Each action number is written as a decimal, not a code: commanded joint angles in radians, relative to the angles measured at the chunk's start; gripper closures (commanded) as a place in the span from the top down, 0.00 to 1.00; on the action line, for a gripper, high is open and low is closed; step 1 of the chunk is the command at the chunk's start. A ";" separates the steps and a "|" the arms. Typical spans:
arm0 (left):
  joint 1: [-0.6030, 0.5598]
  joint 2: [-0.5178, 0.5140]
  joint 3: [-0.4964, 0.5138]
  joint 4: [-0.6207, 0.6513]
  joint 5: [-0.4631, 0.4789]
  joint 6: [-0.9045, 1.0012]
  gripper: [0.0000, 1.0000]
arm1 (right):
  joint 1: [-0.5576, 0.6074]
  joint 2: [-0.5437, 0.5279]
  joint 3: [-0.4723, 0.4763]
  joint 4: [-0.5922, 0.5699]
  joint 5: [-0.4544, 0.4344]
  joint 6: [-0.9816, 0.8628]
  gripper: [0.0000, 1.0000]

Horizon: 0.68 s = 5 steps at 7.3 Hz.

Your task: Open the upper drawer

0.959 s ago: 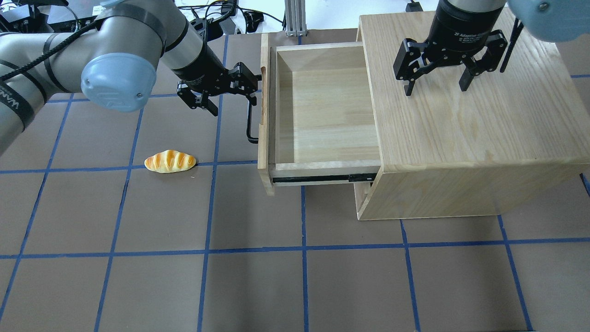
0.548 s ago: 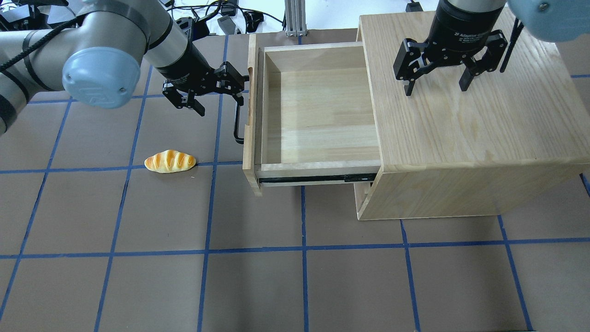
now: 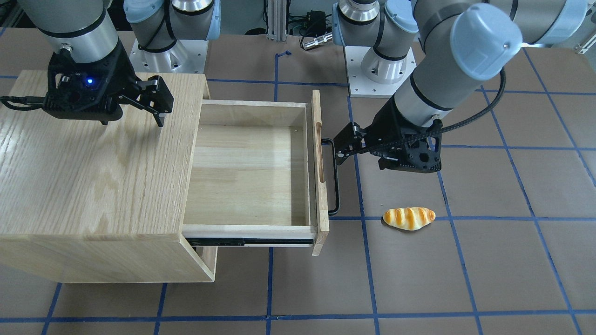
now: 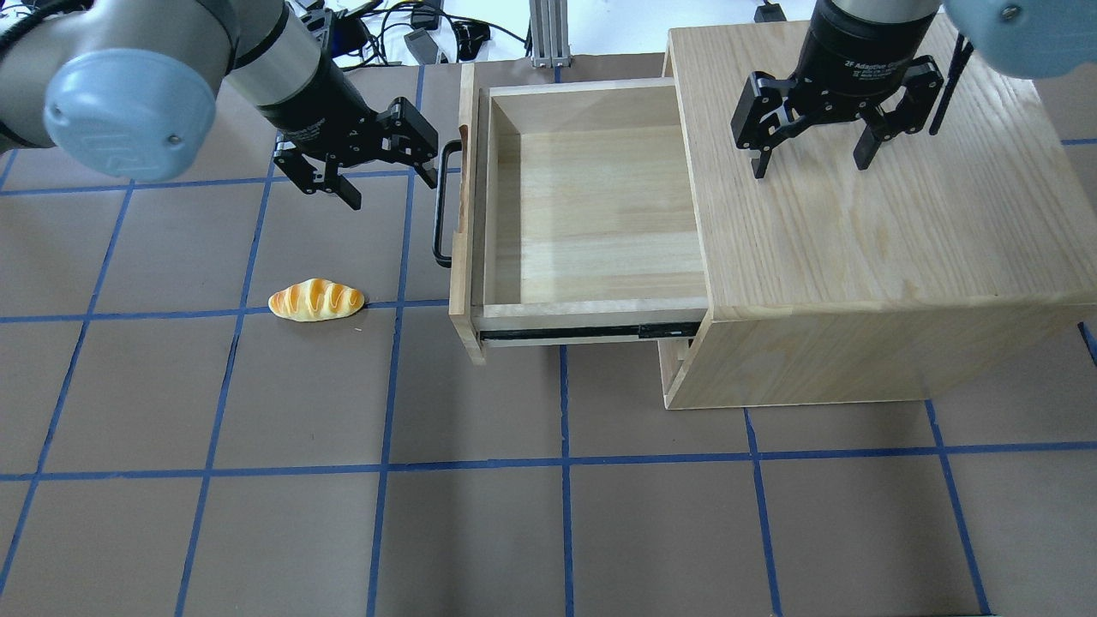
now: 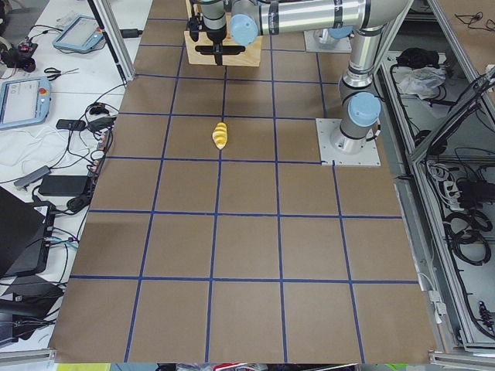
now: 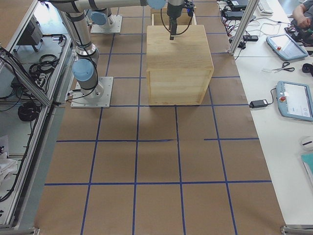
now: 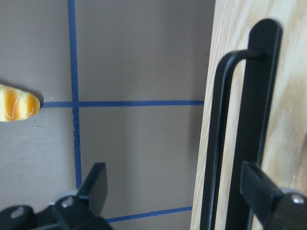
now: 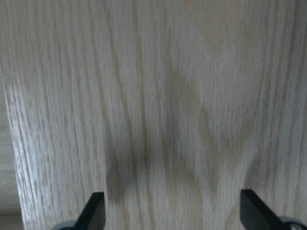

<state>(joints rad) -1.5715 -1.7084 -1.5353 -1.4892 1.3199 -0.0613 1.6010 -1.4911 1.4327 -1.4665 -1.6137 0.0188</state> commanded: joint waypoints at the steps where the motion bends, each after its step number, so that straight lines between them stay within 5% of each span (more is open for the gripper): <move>1: 0.045 0.079 0.056 -0.123 0.162 0.084 1.00 | 0.000 0.000 0.000 0.000 0.000 0.001 1.00; 5: 0.030 0.173 0.072 -0.191 0.289 0.092 1.00 | 0.000 0.000 0.000 0.000 0.000 0.001 1.00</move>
<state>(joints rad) -1.5354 -1.5502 -1.4653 -1.6758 1.5881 0.0288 1.6008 -1.4910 1.4337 -1.4665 -1.6138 0.0198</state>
